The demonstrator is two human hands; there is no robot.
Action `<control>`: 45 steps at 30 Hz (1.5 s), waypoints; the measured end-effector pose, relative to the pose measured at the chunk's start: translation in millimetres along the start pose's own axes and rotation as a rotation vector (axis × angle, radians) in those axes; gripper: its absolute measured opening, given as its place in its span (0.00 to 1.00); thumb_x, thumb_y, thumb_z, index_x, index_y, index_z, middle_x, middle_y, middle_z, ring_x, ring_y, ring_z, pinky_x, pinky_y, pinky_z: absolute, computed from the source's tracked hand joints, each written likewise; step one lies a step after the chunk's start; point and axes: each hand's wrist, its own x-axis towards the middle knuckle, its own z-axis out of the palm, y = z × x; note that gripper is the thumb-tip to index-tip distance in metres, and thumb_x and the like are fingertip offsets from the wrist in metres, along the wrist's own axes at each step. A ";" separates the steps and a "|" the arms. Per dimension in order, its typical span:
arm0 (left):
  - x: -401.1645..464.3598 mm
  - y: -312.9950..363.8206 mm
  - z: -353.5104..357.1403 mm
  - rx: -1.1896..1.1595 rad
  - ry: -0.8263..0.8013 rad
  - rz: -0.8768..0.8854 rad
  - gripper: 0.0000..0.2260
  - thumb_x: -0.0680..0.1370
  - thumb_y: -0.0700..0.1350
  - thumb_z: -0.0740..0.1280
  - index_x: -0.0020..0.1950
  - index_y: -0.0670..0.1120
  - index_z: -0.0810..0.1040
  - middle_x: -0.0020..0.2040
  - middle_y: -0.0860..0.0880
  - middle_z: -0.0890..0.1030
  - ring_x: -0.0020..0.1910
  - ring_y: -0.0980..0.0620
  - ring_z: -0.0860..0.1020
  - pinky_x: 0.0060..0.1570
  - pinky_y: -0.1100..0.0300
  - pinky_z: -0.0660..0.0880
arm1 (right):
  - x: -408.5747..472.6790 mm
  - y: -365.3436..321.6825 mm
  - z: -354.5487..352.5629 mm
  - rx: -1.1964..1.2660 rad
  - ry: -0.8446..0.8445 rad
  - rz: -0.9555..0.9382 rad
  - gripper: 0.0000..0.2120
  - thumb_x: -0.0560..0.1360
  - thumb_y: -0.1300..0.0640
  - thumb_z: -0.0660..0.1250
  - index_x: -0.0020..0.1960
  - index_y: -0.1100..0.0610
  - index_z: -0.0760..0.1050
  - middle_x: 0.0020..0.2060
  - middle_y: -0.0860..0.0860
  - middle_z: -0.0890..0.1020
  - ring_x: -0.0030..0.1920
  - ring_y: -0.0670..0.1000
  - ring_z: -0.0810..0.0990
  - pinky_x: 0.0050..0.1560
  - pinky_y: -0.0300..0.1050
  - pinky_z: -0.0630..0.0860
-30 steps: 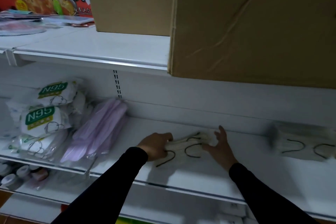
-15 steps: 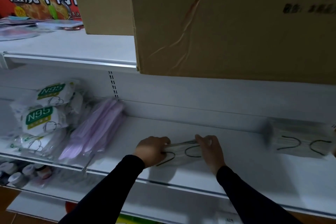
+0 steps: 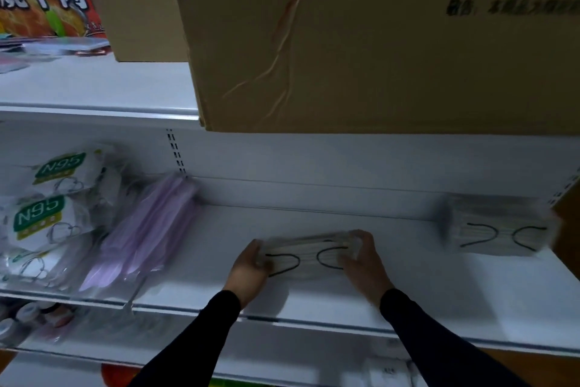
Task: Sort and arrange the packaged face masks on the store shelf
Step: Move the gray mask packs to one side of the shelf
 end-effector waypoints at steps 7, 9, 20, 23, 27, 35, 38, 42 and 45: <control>15.9 44.6 56.0 0.093 -0.223 0.085 0.22 0.80 0.41 0.63 0.73 0.41 0.65 0.70 0.50 0.68 0.71 0.49 0.67 0.65 0.66 0.61 | -13.4 32.4 -72.8 -0.180 0.206 0.071 0.14 0.77 0.61 0.65 0.60 0.56 0.66 0.48 0.54 0.76 0.45 0.54 0.76 0.37 0.39 0.70; 16.9 59.1 81.7 0.107 -0.266 0.100 0.22 0.80 0.41 0.62 0.74 0.41 0.63 0.71 0.50 0.67 0.72 0.50 0.65 0.66 0.66 0.59 | -19.8 45.3 -102.7 -0.191 0.273 0.091 0.11 0.76 0.61 0.66 0.57 0.57 0.68 0.45 0.53 0.77 0.43 0.52 0.76 0.35 0.37 0.69; -16.5 157.4 249.6 0.065 -0.283 0.133 0.19 0.81 0.44 0.61 0.71 0.39 0.66 0.68 0.45 0.72 0.66 0.47 0.72 0.52 0.72 0.61 | -25.7 103.2 -286.6 -0.190 0.370 0.066 0.06 0.77 0.62 0.65 0.46 0.54 0.69 0.38 0.53 0.76 0.38 0.53 0.75 0.37 0.41 0.69; -21.8 179.7 286.8 0.046 -0.239 0.111 0.21 0.81 0.46 0.62 0.72 0.40 0.66 0.68 0.44 0.73 0.65 0.47 0.72 0.60 0.67 0.64 | -11.9 116.0 -324.8 -0.171 0.401 0.064 0.07 0.76 0.65 0.64 0.47 0.53 0.70 0.38 0.52 0.76 0.39 0.52 0.75 0.39 0.44 0.70; -23.8 202.3 321.9 0.113 -0.121 0.099 0.17 0.80 0.45 0.62 0.67 0.39 0.71 0.63 0.41 0.76 0.62 0.43 0.73 0.60 0.60 0.67 | 4.3 126.9 -356.3 -0.185 0.401 0.022 0.06 0.76 0.64 0.65 0.51 0.56 0.72 0.43 0.53 0.77 0.45 0.53 0.76 0.46 0.46 0.73; -9.2 222.5 356.4 0.110 0.038 0.049 0.08 0.78 0.44 0.65 0.45 0.40 0.71 0.47 0.39 0.79 0.49 0.41 0.77 0.42 0.56 0.69 | 38.7 137.8 -383.2 -0.152 0.420 -0.032 0.09 0.77 0.62 0.65 0.55 0.52 0.73 0.50 0.51 0.79 0.52 0.52 0.78 0.52 0.49 0.76; -5.6 226.5 363.4 0.069 0.078 0.018 0.10 0.78 0.44 0.65 0.55 0.39 0.73 0.51 0.39 0.79 0.51 0.41 0.77 0.49 0.55 0.72 | 51.5 141.2 -385.7 -0.161 0.448 -0.020 0.11 0.77 0.58 0.66 0.59 0.54 0.73 0.53 0.51 0.77 0.54 0.52 0.77 0.54 0.51 0.77; -5.6 230.2 366.3 -0.011 0.115 -0.027 0.18 0.77 0.43 0.67 0.64 0.41 0.68 0.57 0.39 0.77 0.55 0.41 0.77 0.52 0.56 0.72 | 59.1 145.7 -387.8 -0.177 0.477 0.050 0.20 0.76 0.54 0.68 0.65 0.57 0.69 0.57 0.52 0.73 0.55 0.52 0.75 0.56 0.50 0.77; -4.7 231.3 366.6 0.005 0.101 -0.036 0.20 0.77 0.45 0.66 0.67 0.41 0.67 0.59 0.38 0.75 0.58 0.40 0.75 0.56 0.54 0.72 | 62.1 150.4 -390.1 -0.169 0.406 0.076 0.20 0.76 0.52 0.68 0.65 0.56 0.69 0.59 0.54 0.74 0.56 0.54 0.77 0.56 0.54 0.79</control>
